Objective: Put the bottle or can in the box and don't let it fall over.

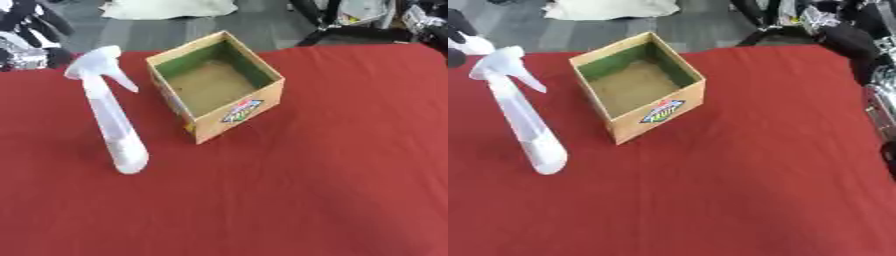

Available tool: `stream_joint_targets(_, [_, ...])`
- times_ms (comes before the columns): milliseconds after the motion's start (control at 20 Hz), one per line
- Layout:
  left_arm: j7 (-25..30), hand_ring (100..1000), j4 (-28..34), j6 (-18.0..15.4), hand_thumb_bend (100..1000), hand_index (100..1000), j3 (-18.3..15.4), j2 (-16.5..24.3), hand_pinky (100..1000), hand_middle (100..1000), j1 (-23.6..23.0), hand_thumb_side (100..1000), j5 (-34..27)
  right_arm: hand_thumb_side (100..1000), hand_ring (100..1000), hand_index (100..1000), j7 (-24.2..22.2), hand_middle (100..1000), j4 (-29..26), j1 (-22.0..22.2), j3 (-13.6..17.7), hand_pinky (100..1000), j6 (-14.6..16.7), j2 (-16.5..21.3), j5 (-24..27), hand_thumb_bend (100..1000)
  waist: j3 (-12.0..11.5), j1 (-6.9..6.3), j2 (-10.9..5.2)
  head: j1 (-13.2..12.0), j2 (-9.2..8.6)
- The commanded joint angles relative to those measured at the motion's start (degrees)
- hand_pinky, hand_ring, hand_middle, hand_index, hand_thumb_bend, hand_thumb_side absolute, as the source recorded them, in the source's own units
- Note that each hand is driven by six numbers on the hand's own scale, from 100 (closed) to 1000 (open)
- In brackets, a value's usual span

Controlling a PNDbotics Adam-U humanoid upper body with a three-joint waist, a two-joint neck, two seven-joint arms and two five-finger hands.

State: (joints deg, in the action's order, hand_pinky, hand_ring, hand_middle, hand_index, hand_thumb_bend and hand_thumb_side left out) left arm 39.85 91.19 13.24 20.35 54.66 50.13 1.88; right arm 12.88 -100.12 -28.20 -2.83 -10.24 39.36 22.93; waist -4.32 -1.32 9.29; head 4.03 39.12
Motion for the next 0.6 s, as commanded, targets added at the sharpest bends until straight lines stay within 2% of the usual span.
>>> stream_joint_targets(50, [-0.04, 845, -0.95, 0.07, 342, 845, -0.23, 0.36, 818, 831, 1.65, 577, 0.64, 243, 791, 846, -0.26, 755, -0.45, -1.08, 0.30, 800, 0.12, 0.89, -0.33, 259, 0.08, -0.13, -0.44, -0.25, -0.93])
stream_joint_targets(600, [1.77, 844, -3.13, -0.60, 312, 843, 0.22, -1.61, 809, 832, 3.57, 598, -0.06, 243, 791, 846, -0.27, 755, -0.48, -1.35, 0.15, 800, 0.03, 0.60, -0.37, 259, 0.74, -0.23, 0.20, -0.33, -1.07])
